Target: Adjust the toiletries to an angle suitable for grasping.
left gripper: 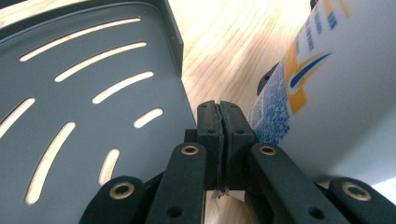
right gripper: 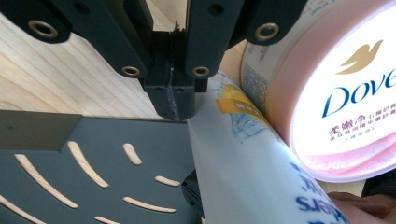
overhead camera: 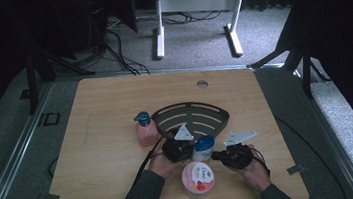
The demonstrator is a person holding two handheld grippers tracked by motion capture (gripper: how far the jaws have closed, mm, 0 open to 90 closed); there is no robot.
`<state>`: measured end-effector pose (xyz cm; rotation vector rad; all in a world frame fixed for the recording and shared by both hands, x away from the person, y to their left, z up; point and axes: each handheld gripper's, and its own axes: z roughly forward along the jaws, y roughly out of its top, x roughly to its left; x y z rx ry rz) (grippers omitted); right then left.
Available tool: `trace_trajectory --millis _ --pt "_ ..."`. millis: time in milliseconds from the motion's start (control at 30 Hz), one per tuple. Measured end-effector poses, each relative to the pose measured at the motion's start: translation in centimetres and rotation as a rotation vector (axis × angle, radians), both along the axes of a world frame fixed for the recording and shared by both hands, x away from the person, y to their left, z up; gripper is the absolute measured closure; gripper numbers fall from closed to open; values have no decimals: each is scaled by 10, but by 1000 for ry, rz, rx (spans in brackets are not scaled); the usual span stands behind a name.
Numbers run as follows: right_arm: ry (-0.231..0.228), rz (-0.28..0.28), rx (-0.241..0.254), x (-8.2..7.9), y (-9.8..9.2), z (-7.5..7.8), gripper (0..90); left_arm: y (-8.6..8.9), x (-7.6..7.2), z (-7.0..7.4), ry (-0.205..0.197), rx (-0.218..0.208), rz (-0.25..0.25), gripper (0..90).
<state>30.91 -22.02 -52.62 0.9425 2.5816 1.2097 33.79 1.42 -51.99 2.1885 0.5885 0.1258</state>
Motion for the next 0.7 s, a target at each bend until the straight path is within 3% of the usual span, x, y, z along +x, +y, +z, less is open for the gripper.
trace_trajectory --millis 400,700 --pt "0 45 -12 -4 16 -1 900 19 -10 -2 0 -5 34 870" --pt "-3 64 7 -11 10 5 900 33 -21 4 -20 -9 47 871"
